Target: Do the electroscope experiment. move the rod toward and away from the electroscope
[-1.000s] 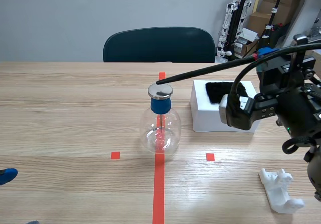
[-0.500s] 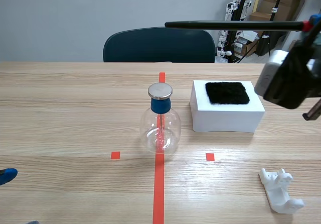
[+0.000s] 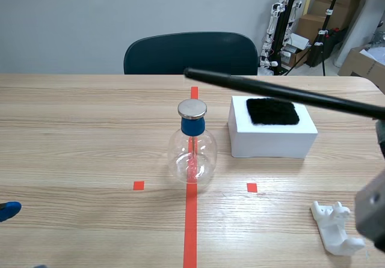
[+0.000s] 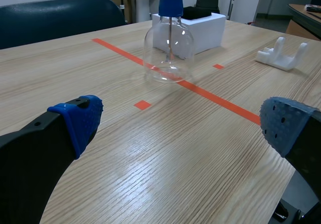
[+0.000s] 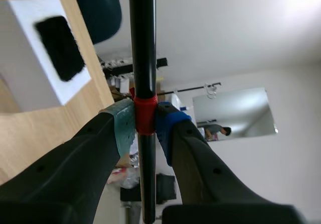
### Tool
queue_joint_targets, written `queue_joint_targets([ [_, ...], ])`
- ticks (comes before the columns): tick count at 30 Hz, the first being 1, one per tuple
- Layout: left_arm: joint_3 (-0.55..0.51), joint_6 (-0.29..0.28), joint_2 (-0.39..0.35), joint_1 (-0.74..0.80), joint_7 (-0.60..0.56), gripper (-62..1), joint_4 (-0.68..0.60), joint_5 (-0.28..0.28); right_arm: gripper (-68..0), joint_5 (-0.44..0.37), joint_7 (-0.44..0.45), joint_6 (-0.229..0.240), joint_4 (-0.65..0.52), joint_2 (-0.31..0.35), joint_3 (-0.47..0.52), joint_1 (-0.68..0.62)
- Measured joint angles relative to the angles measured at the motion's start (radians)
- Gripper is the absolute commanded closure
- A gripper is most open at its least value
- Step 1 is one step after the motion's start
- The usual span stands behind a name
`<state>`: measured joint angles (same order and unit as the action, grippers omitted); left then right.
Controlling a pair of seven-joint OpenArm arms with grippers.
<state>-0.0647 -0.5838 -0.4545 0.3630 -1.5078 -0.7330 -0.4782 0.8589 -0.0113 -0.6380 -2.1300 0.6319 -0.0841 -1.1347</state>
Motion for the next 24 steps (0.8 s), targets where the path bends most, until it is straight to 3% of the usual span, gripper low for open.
queue_joint_targets([
  [6, 0.0, 0.0, 0.0, 0.0, 0.0, -62.3, 0.0, -0.004, -3.7, -0.039, 0.124, -0.01, 0.004, 0.008, -0.004, -0.117],
  [24, 0.0, 0.0, 0.0, 0.0, 0.0, -62.3, 0.0, -0.004, -3.7, -0.063, 0.16, -0.01, 0.005, 0.008, -0.029, -0.11],
])
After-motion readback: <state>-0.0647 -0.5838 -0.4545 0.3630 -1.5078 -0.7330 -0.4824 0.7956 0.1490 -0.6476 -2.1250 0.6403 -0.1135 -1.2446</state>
